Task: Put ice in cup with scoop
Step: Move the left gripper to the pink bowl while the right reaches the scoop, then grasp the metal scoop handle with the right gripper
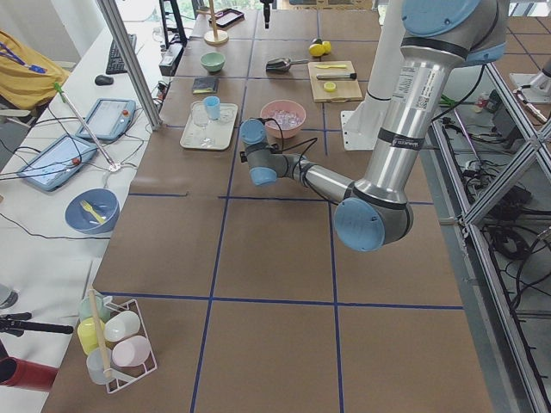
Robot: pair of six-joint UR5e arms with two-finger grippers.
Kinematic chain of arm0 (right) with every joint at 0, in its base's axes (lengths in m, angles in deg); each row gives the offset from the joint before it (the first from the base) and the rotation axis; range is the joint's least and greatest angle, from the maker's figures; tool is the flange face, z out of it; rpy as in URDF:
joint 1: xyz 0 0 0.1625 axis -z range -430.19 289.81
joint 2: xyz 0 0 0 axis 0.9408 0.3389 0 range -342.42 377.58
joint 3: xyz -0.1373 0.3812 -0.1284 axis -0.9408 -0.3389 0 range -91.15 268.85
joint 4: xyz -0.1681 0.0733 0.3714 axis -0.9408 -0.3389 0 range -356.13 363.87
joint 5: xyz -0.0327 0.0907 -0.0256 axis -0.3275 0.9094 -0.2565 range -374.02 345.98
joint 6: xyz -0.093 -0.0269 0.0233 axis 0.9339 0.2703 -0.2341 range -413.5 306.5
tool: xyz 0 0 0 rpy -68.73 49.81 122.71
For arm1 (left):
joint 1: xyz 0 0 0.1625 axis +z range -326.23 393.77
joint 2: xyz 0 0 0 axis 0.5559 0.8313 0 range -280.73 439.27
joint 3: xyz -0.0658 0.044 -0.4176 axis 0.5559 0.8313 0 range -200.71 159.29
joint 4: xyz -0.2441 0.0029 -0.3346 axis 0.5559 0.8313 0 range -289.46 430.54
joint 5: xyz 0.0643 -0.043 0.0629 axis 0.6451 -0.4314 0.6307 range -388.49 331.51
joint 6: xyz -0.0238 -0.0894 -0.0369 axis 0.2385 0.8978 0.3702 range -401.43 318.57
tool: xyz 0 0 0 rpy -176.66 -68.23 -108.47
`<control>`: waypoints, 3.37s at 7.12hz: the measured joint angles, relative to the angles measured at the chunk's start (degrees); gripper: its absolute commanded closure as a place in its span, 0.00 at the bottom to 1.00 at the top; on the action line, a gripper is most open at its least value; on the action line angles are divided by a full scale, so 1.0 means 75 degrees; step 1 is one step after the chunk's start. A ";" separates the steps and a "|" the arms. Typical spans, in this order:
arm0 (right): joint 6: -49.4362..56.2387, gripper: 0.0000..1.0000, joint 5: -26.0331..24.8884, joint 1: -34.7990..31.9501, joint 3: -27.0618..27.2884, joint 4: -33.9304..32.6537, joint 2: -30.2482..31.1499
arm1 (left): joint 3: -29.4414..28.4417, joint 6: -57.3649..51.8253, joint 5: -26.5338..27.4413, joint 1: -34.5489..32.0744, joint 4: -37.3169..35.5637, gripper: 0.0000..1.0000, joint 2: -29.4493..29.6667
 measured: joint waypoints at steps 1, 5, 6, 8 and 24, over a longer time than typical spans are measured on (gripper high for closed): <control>-0.0005 0.00 0.0021 0.0156 0.0223 0.0000 0.0060 | -0.0360 0.0003 0.0503 0.0440 0.0777 0.00 0.0191; -0.0485 0.00 -0.0048 0.0699 0.1109 0.0057 0.0441 | -0.1125 0.0045 0.0860 0.0981 0.2126 0.00 0.0676; -0.1129 0.00 -0.0149 0.0963 0.1307 0.0346 0.0623 | -0.1135 0.0090 0.0862 0.1040 0.2151 0.00 0.0727; -0.2473 0.00 -0.0581 0.1564 0.1427 0.1808 0.1392 | -0.1141 0.0238 0.0863 0.1179 0.2211 0.00 0.0828; -0.5233 0.69 -0.2612 0.4802 0.1221 0.2048 0.1616 | -0.1231 0.0372 0.1142 0.1433 0.2520 0.00 0.0955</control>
